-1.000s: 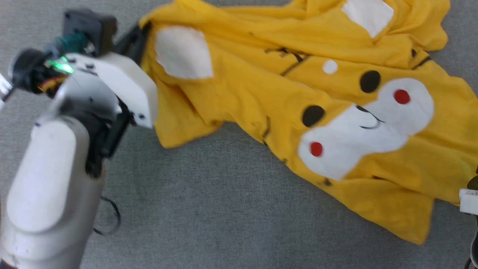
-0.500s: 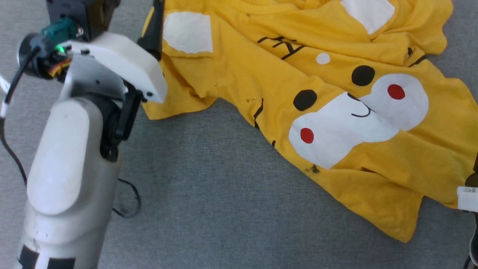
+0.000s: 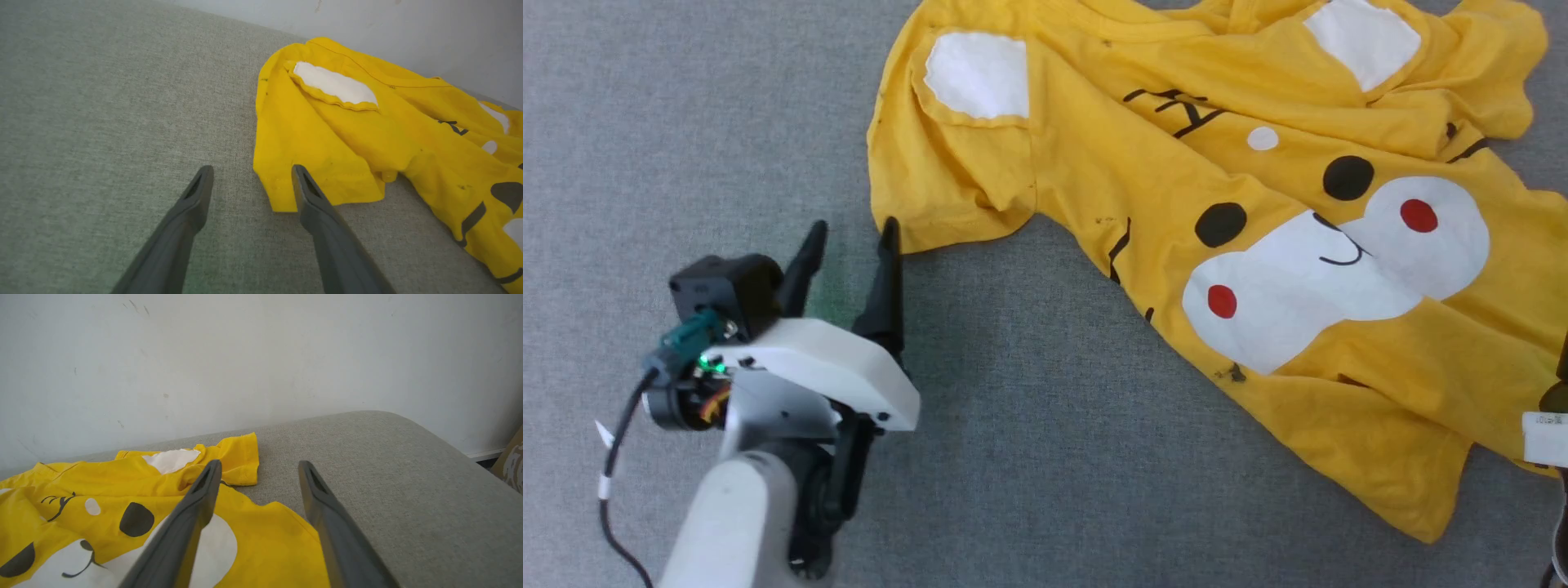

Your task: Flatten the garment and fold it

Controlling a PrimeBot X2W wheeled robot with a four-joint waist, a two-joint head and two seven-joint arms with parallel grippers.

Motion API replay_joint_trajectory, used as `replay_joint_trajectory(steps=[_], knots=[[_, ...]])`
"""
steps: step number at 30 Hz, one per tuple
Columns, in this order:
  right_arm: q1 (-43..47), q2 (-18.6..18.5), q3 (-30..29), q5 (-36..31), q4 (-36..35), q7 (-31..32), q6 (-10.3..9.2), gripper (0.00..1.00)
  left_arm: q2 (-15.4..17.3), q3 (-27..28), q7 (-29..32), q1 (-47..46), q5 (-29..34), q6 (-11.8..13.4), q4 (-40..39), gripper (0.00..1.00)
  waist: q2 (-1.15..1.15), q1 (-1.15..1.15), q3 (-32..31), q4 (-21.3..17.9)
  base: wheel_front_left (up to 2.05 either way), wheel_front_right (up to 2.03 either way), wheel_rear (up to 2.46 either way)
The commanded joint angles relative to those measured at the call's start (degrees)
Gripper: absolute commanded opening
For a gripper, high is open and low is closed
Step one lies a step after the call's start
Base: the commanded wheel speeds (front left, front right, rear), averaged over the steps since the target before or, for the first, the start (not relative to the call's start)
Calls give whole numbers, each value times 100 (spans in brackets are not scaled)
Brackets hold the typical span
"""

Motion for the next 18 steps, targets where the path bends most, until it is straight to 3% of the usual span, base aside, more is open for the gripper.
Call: replay_joint_trajectory(steps=[1,7,18], knots=[[41,13,2,-28,-48,17,-5,100,-24,-20,-72,6,-9,9,1,100,0,1,39,30,0,0,0],[2,13,-55,-129,-213,135,-5,100,-156,-162,-211,-174,-38,-55,372,100,0,1,116,94,0,0,0],[-19,13,32,-99,-142,169,-5,100,-157,-546,740,-480,-460,-392,693,100,0,1,150,85,0,0,0]])
